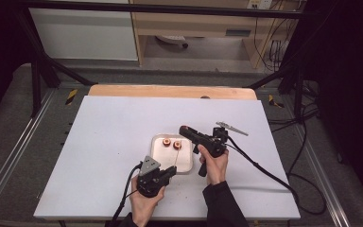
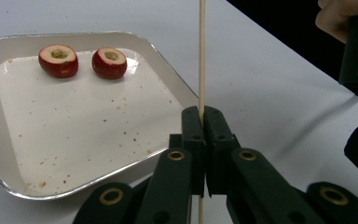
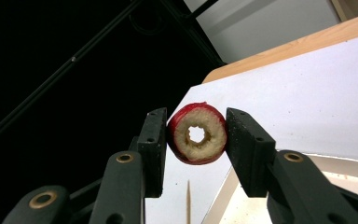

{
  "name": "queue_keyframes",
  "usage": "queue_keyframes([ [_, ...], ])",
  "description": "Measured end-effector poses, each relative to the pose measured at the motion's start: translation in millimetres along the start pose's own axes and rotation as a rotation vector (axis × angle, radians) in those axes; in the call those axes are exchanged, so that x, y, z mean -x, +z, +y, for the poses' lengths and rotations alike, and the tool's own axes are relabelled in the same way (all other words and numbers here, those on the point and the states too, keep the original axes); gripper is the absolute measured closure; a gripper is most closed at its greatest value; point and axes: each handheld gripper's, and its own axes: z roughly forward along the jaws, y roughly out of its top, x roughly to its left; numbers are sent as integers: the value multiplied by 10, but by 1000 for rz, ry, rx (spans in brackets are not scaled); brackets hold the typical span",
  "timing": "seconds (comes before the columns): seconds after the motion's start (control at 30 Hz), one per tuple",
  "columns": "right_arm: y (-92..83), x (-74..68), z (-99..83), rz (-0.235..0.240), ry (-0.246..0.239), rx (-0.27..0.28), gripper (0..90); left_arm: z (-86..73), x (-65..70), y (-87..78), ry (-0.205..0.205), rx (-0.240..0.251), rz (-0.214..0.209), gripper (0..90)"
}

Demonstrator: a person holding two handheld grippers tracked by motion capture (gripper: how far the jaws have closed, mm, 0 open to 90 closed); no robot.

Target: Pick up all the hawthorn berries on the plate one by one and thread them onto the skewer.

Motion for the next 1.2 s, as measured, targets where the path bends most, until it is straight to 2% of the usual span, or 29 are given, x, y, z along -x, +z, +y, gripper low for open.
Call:
queue_keyframes([
  [0.23,-3,-14,-21,7,-9,28,602,30,13,9,-21,15,-6,883],
  [0.8,9,-20,-72,26,-24,41,602,50,15,18,-47,24,-12,883],
  [1.2,31,-20,-147,30,-42,26,603,73,13,23,-103,47,-22,883],
])
